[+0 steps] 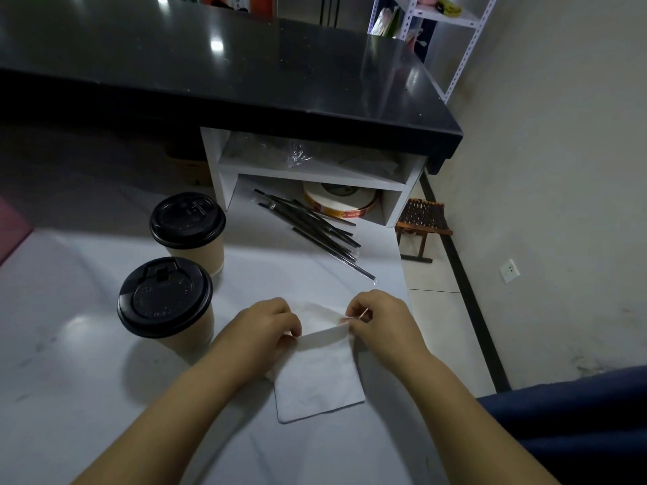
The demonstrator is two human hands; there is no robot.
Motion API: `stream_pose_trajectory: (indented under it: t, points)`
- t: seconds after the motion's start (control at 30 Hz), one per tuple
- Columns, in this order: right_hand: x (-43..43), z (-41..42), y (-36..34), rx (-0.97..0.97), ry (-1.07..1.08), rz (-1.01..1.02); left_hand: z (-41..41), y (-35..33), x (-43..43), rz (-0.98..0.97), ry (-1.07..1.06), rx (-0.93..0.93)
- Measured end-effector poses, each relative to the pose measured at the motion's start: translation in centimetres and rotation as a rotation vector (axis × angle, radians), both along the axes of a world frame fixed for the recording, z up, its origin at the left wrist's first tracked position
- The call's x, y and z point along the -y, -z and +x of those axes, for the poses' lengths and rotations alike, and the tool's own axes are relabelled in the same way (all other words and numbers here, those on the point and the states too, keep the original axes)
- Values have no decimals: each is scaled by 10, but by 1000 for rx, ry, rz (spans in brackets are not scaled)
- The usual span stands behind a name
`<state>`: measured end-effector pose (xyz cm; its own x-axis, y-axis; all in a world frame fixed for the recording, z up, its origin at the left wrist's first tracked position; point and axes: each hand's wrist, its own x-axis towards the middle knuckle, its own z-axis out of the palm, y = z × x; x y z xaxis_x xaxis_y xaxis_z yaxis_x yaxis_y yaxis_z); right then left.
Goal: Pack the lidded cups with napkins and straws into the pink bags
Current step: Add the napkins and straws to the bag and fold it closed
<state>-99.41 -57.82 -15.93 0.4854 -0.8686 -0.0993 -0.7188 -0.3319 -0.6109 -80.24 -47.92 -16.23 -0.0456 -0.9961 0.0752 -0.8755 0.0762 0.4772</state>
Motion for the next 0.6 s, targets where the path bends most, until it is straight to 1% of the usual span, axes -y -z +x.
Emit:
stream_pose_trajectory:
  t: [0.1,0.2,0.3,0.37,0.43,0.5,0.6]
  points:
    - [-1,-3,-4,96,-12,79,-5,-3,-1,-112,-27,34]
    - [4,-5,-10,143,-39,143,-6,-3,4,-139,-25,53]
    - [13,-6,-19,161,-97,257,-3,-4,16,-115,43,50]
    - [20,-5,-21,123,-137,286,-1,-2,23,-66,36,50]
    - [30,-2,-20,82,-111,223,0,1,26,-13,-24,1]
    - [44,3,-18,29,-27,89,0,3,27,23,-84,-51]
    - [61,12,-12,-157,72,-88,1,5,31,70,-120,-68]
